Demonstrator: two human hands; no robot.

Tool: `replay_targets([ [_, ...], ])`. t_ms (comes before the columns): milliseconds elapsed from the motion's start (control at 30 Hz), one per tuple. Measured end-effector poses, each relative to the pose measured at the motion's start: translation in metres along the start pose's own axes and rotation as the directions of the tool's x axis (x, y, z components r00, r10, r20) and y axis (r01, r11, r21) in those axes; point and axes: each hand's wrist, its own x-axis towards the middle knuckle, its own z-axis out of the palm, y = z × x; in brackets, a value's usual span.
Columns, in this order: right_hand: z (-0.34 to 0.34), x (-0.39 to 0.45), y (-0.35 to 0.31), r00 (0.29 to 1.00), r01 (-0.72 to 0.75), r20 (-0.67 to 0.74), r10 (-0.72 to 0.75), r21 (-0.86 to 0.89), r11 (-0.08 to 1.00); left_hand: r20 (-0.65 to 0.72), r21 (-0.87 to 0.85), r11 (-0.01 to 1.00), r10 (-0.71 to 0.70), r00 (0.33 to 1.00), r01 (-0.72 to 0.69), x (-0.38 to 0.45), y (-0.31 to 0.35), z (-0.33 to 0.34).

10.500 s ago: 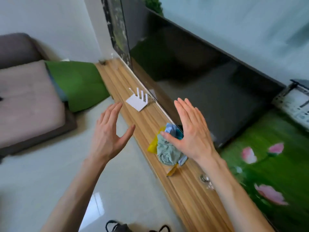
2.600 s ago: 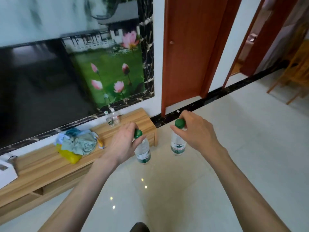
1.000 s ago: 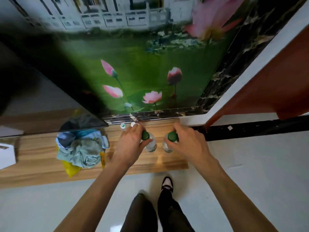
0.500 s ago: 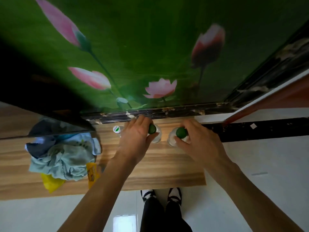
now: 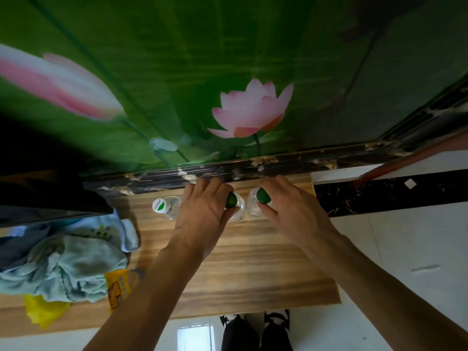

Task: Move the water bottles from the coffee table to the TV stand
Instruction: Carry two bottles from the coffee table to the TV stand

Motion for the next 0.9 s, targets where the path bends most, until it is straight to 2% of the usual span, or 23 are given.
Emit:
replay_targets([
  [233, 0.019, 0.012, 0.001, 1.000, -0.013, 0.016, 0.013, 0.010, 1.000, 0.084, 0.002, 0.999, -0.043, 0.995, 0.043, 0.008, -0.014, 0.022],
  [900, 0.035, 0.013, 0.001, 1.000, 0.005, 0.005, -0.005, 0.043, 0.999, 0.129, 0.018, 0.992, -0.125, 0.984, 0.123, 0.011, -0.018, 0.024],
])
